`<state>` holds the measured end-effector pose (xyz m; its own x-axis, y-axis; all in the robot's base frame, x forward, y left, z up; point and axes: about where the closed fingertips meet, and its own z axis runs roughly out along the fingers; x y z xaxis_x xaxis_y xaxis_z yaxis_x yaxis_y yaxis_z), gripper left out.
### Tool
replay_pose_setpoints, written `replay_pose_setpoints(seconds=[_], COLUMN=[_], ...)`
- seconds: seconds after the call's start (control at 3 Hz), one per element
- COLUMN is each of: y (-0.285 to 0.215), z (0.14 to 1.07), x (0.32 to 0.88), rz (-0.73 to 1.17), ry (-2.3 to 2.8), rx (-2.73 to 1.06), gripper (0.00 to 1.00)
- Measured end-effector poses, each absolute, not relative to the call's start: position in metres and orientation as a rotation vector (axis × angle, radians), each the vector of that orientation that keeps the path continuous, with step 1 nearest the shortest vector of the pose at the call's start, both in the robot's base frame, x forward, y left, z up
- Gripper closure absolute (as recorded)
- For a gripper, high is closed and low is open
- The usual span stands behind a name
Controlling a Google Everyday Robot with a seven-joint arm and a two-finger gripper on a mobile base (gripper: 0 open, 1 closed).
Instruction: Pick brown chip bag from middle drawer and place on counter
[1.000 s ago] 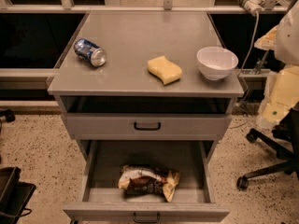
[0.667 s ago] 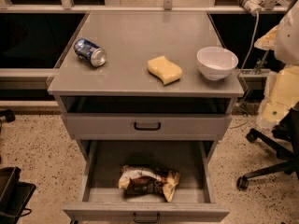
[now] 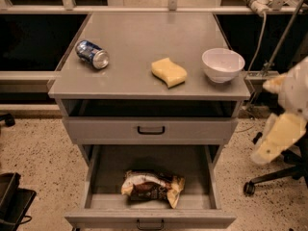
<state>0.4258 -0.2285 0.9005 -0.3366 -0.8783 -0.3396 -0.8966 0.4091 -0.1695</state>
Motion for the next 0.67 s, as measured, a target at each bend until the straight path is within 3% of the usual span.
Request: replay_pose_setpoints(seconds=[0.33, 0.67], y=[-0.239, -0.242], z=[0.811, 0.804], x=[0.427, 0.444], rz=[0.236, 0.199], ry=[2.393, 2.363], rx=[-1.312, -1.255], gripper=[0.0, 0.0])
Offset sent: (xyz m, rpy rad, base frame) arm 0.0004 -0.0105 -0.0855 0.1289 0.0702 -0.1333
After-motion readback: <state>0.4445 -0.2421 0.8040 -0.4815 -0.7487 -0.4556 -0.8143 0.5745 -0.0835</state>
